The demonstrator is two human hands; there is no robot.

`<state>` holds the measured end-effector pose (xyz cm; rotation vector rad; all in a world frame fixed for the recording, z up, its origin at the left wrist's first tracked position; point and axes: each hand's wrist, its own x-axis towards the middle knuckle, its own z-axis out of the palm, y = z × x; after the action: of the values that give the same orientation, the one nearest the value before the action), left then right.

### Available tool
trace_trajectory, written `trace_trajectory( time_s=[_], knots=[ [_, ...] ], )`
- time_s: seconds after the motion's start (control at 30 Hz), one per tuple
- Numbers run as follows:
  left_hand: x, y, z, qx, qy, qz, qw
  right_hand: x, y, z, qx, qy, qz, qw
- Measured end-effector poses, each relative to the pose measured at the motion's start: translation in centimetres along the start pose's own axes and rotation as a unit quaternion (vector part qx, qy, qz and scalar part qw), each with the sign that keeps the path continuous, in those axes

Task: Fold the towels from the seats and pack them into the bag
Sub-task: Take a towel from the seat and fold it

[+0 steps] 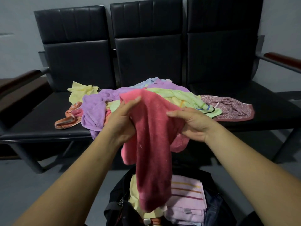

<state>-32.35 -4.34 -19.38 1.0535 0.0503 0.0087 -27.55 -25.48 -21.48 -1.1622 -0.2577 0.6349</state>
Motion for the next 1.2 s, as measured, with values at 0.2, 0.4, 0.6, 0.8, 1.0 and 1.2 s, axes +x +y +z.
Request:
trace_trajectory(
  time_s=[0.2,0.4,0.6,0.8,1.0,1.2],
  knots=[
    [-0.4,1.2,-1.9,0.236,-0.099,0.024,0.966,0.7,-0.7,-0.1,0.079,0.108,-0.121,0.983],
    [0.0,0.8,-2.3,0.311,-0.009,0.000,0.950,0.0,-1.3,-0.1,0.056,0.137,0.012,0.989],
    [0.6,0.9,-1.7,0.247,0.063,0.006,0.967,-0.6,-2.7,-0.5,0.106,0.069,-0.070,0.989],
    [0.3,1.6,-2.2,0.320,-0.047,0.013,0.946,-0.2,-2.7,-2.5,-0.010,0.135,-0.049,0.990],
    [0.3,1.1,-2.1,0.325,0.049,0.068,0.942,-0.1,-2.4,-1.4,0.044,0.118,-0.061,0.990],
    [0.0,2.0,-1.6,0.149,-0.037,0.060,0.986,-0.9,-3.1,-0.6,0.055,0.055,-0.105,0.991]
  ],
)
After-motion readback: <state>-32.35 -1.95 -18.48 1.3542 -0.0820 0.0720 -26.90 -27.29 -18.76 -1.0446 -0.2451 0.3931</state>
